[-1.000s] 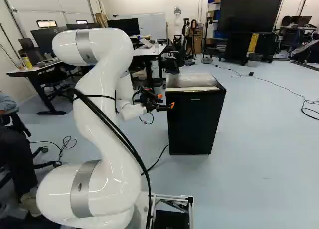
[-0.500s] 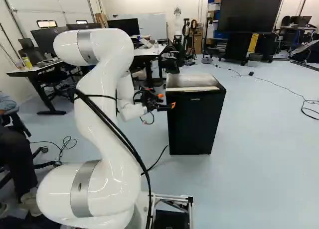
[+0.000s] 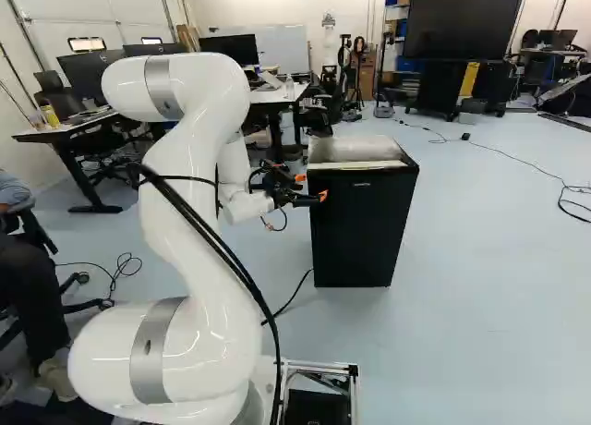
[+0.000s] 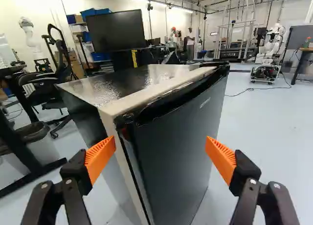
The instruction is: Open the fridge door
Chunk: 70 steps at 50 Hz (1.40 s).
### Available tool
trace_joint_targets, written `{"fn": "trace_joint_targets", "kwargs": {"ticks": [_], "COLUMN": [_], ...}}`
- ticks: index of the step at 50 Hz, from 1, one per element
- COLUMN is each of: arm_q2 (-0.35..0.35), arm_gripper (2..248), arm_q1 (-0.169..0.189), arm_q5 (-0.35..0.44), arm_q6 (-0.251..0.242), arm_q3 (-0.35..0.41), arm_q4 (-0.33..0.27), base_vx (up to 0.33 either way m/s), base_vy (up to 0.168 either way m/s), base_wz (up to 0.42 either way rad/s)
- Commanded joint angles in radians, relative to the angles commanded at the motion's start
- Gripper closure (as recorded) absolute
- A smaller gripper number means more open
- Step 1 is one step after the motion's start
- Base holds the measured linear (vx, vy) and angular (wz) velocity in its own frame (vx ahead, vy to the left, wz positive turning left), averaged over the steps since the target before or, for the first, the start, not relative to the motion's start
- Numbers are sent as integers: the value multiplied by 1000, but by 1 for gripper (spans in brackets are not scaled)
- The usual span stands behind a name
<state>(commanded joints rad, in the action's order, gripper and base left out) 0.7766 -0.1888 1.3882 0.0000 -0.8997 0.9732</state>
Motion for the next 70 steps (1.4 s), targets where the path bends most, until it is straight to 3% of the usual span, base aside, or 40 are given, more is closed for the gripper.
{"fn": "trace_joint_targets", "kwargs": {"ticks": [13, 34, 51, 70], "arm_q2": [-11, -71, -76, -80], "arm_gripper": [3, 3, 3, 3], "arm_q1": [-1, -12, -15, -49], "arm_q5": [0, 0, 0, 0], "arm_q6": [0, 0, 0, 0], "arm_q3": [20, 123, 132, 140], "arm_q4": [13, 42, 45, 45], "base_vx": [0, 0, 0, 0], "base_vy": [0, 0, 0, 0], "base_wz": [0, 0, 0, 0]}}
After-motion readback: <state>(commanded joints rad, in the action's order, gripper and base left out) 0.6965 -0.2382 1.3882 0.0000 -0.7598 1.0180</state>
